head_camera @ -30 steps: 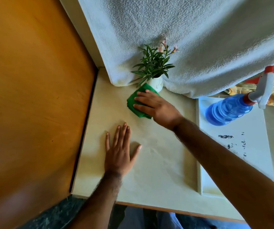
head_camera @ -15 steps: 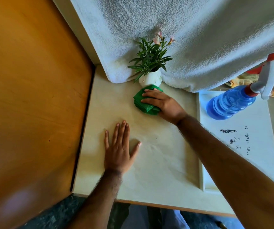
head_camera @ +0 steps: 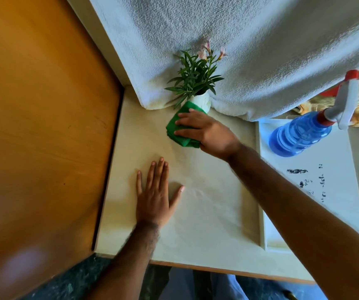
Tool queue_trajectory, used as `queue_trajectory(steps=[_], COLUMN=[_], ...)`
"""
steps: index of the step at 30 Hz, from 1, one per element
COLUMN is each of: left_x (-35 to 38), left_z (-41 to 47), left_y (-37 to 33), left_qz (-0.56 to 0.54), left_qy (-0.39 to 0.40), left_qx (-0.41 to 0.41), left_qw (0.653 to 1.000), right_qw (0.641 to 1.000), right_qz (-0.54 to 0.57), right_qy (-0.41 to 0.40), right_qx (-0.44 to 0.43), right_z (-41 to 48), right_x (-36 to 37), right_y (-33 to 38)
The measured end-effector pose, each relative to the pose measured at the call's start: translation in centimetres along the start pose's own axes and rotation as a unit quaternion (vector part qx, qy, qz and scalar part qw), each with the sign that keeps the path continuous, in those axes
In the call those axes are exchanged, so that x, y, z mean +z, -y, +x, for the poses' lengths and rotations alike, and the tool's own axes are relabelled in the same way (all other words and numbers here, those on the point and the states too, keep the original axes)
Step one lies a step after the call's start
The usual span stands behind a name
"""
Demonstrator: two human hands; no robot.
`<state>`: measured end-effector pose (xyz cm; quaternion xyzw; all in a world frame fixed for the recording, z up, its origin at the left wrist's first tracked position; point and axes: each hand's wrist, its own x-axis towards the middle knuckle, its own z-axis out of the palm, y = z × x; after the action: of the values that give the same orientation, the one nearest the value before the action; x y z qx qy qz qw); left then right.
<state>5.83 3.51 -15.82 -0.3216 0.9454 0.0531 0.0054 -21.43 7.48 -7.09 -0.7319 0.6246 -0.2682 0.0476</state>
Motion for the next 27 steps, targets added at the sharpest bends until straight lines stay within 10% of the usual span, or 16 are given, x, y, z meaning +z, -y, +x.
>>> queue_trajectory(steps=[9,16,27], left_x=[0.1,0.2,-0.4], left_z=[0.0,0.0,0.2], left_y=[-0.1,0.1,0.1], left_qz=[0.004,0.004,-0.015], left_qy=[-0.012,-0.009,0.012], left_qx=[0.003,0.001,-0.004], left_qw=[1.000,1.000,1.000], right_qw=[0.984,0.957,0.979], right_qz=[0.078,0.171,0.107], right_qy=[0.136,0.067,-0.008], right_qx=[0.087,0.226,0.171], right_z=[0.5,0.6,-6.6], right_x=[1.3,2.1,-1.1], right_y=[-2.0,-0.8,7.5])
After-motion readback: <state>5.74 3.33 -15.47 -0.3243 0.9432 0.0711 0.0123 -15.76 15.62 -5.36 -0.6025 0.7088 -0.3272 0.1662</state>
